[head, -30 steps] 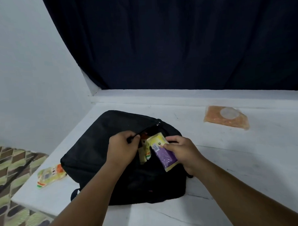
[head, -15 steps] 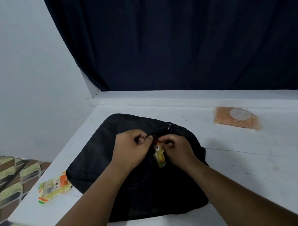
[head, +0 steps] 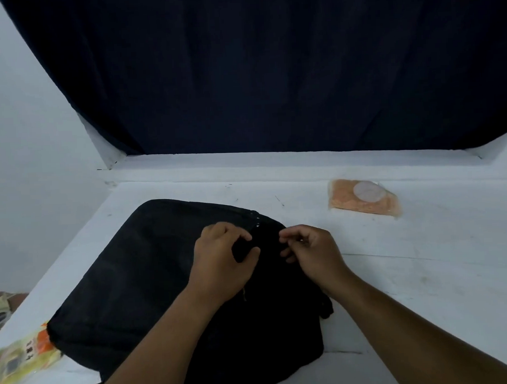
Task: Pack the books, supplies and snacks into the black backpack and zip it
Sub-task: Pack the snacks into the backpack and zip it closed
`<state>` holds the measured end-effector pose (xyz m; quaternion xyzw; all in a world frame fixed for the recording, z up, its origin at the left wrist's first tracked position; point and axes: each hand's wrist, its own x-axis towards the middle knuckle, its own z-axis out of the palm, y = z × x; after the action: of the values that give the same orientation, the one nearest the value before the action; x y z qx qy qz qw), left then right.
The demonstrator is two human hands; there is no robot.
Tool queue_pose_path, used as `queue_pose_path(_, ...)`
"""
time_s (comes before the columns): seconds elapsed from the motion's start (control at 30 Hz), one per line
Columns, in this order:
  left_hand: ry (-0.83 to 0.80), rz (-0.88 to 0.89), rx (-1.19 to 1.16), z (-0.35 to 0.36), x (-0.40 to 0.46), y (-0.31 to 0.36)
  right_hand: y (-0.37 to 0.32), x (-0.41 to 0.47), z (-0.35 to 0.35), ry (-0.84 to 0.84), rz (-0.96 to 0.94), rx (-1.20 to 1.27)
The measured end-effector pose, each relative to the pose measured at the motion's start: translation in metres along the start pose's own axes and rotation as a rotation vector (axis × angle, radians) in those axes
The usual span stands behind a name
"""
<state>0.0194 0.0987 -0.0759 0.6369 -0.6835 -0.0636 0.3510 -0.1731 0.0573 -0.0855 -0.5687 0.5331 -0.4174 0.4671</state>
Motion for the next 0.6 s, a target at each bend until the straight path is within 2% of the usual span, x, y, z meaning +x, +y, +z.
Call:
queue_pose_path(0.13, -0.076, 0.033, 0.016, 0.031, 0.011, 0.016, 0.014, 0.02, -0.047, 0.101, 0.016, -0.08)
queue_pose_path(0.27, -0.098, 0.094, 0.098, 0.077, 0.024, 0.031, 0.034, 0.051, -0.096, 0.136, -0.021, -0.275)
queue_pose_path(0.47, -0.283, -0.031, 0.242, 0.151, 0.027, 0.057, 0.058, 0.114, -0.16, 0.072, -0.065, -0.585)
queue_pose_path(0.6, -0.273, -0.11, 0.322, 0.177, 0.028, 0.055, 0.075, 0.163, -0.19, 0.023, -0.099, -0.861)
